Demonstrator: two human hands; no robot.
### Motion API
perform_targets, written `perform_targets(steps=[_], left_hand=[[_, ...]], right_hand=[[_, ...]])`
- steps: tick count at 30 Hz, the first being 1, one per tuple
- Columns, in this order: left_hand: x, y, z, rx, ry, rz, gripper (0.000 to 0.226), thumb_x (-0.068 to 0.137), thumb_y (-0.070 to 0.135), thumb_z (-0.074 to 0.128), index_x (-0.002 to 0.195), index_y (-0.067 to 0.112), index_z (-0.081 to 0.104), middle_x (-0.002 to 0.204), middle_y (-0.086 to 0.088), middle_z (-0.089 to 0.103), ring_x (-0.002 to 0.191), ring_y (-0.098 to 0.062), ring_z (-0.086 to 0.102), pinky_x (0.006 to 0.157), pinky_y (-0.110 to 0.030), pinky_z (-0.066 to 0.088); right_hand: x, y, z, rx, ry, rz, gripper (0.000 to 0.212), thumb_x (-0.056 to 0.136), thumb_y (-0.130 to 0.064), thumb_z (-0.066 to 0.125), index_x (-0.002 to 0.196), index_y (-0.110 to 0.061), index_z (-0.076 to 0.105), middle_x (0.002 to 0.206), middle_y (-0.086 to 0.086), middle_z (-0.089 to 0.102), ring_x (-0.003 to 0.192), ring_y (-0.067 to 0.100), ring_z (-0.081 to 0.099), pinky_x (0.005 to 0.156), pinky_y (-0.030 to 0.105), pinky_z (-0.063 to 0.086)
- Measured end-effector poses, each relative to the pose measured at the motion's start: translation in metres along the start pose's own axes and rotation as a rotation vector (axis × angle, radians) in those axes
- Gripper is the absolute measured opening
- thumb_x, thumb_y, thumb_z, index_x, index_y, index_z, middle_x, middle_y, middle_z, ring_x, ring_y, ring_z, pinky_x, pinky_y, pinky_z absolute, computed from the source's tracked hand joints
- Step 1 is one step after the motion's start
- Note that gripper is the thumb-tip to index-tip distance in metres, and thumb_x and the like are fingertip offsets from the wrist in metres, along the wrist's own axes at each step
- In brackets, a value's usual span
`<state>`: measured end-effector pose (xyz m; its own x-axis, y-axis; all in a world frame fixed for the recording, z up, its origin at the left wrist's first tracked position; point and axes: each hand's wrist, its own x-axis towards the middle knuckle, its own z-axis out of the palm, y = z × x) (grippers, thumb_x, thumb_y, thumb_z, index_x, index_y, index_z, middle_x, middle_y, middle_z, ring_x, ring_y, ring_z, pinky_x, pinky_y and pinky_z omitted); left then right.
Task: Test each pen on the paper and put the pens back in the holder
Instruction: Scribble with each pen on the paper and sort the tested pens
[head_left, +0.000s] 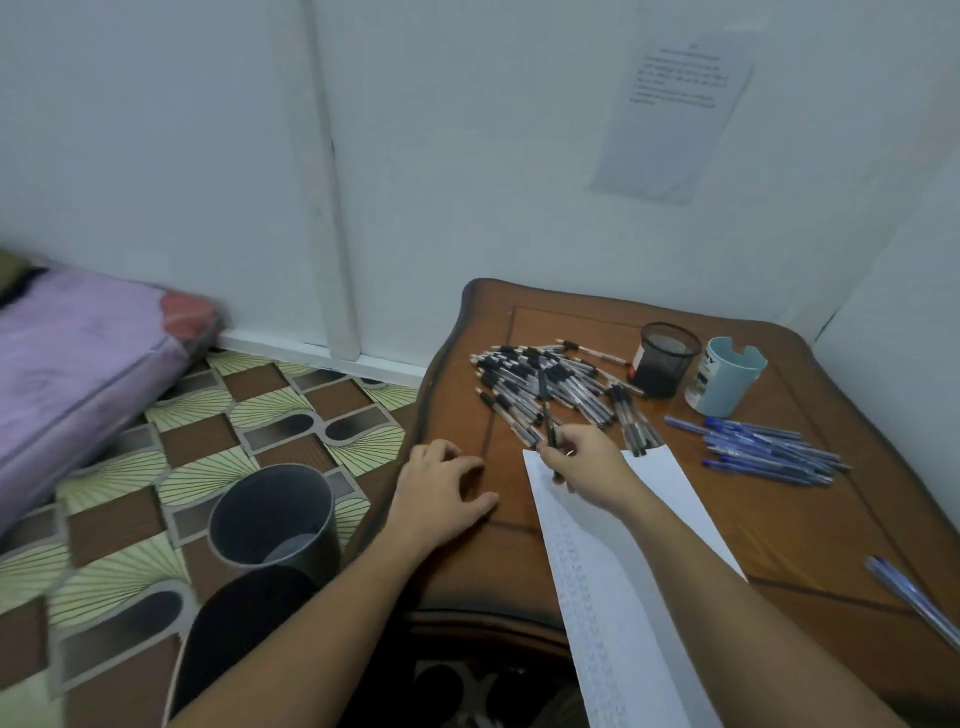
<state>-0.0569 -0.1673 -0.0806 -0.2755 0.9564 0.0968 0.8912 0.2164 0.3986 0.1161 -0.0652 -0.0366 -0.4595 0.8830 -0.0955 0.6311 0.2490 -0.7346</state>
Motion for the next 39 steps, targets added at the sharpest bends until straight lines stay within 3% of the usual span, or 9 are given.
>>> perform_targets(steps=[4, 8, 10, 13, 16, 18, 22, 28, 39], left_hand=[[-0.012, -0.045, -0.026, -0.047, -0.067, -0.033, 0.053, 0.084, 0.063, 0.056, 0.132, 0.04, 0.053, 0.129, 0.005, 0.042, 0.123, -0.016, 0.033, 0.103, -0.035, 0.032], [-0.03, -0.094, -0.051, -0.161, -0.111, -0.156, 0.051, 0.085, 0.054, 0.062, 0.129, 0.028, 0.06, 0.116, -0.003, 0.059, 0.109, -0.018, 0.054, 0.088, -0.027, 0.041], [-0.039, -0.12, -0.061, -0.154, -0.098, -0.237, 0.045, 0.086, 0.045, 0.064, 0.123, 0.019, 0.065, 0.113, -0.003, 0.067, 0.099, -0.015, 0.061, 0.081, -0.025, 0.044], [-0.056, -0.157, -0.073, -0.142, -0.062, -0.357, 0.044, 0.087, 0.036, 0.065, 0.128, 0.019, 0.061, 0.123, 0.0, 0.065, 0.109, -0.014, 0.06, 0.093, -0.029, 0.047], [-0.068, -0.181, -0.08, -0.165, -0.011, -0.447, 0.049, 0.089, 0.033, 0.064, 0.134, 0.017, 0.055, 0.129, -0.001, 0.059, 0.114, -0.017, 0.056, 0.097, -0.034, 0.046], [-0.07, -0.189, -0.082, -0.173, 0.023, -0.453, 0.048, 0.089, 0.033, 0.064, 0.134, 0.018, 0.054, 0.128, -0.002, 0.059, 0.111, -0.018, 0.057, 0.095, -0.036, 0.048], [-0.06, -0.183, -0.077, -0.173, 0.092, -0.417, 0.048, 0.091, 0.036, 0.061, 0.135, 0.02, 0.051, 0.128, -0.001, 0.056, 0.111, -0.017, 0.053, 0.094, -0.033, 0.046], [-0.028, -0.136, -0.059, -0.186, 0.117, -0.263, 0.052, 0.091, 0.04, 0.06, 0.138, 0.02, 0.05, 0.131, 0.0, 0.054, 0.114, -0.014, 0.052, 0.095, -0.03, 0.04], [0.019, -0.012, -0.008, -0.177, 0.072, 0.047, 0.041, 0.088, 0.038, 0.061, 0.127, 0.023, 0.058, 0.115, 0.004, 0.053, 0.103, -0.013, 0.053, 0.092, -0.032, 0.046]], right_hand=[[0.023, -0.043, 0.034, -0.075, -0.106, -0.107, 0.014, 0.094, -0.023, 0.065, 0.104, -0.014, 0.065, 0.089, 0.012, 0.064, 0.084, 0.027, 0.064, 0.076, 0.043, 0.053], [0.036, -0.091, 0.083, -0.019, -0.207, -0.193, 0.033, 0.092, -0.021, 0.069, 0.121, -0.028, 0.055, 0.081, -0.008, 0.055, 0.077, 0.013, 0.057, 0.065, 0.027, 0.042], [0.041, -0.113, 0.109, -0.009, -0.281, -0.21, 0.027, 0.091, -0.018, 0.07, 0.115, -0.023, 0.059, 0.077, -0.007, 0.057, 0.07, 0.011, 0.056, 0.061, 0.024, 0.041], [0.046, -0.139, 0.148, -0.009, -0.387, -0.212, 0.04, 0.091, -0.016, 0.07, 0.129, -0.012, 0.06, 0.075, -0.009, 0.053, 0.071, 0.012, 0.057, 0.065, 0.024, 0.044], [0.045, -0.156, 0.176, 0.012, -0.437, -0.19, 0.053, 0.094, -0.014, 0.065, 0.144, -0.011, 0.048, 0.096, -0.003, 0.062, 0.075, 0.007, 0.056, 0.063, 0.017, 0.043], [0.042, -0.161, 0.187, 0.035, -0.442, -0.178, 0.063, 0.096, -0.013, 0.062, 0.153, -0.015, 0.034, 0.125, 0.007, 0.061, 0.092, 0.013, 0.059, 0.076, 0.019, 0.043], [0.042, -0.158, 0.187, -0.053, -0.385, -0.246, 0.059, 0.097, -0.013, 0.06, 0.151, -0.017, 0.038, 0.145, 0.006, 0.052, 0.13, 0.024, 0.051, 0.1, 0.032, 0.042], [0.047, -0.124, 0.14, -0.07, -0.291, -0.267, 0.044, 0.095, -0.013, 0.063, 0.138, -0.021, 0.055, 0.128, 0.001, 0.06, 0.106, 0.013, 0.054, 0.088, 0.025, 0.041], [0.015, -0.014, -0.014, -0.376, 0.191, -0.191, 0.03, 0.095, -0.013, 0.054, 0.121, -0.02, 0.065, 0.125, 0.006, 0.058, 0.121, 0.025, 0.046, 0.102, 0.038, 0.039]])
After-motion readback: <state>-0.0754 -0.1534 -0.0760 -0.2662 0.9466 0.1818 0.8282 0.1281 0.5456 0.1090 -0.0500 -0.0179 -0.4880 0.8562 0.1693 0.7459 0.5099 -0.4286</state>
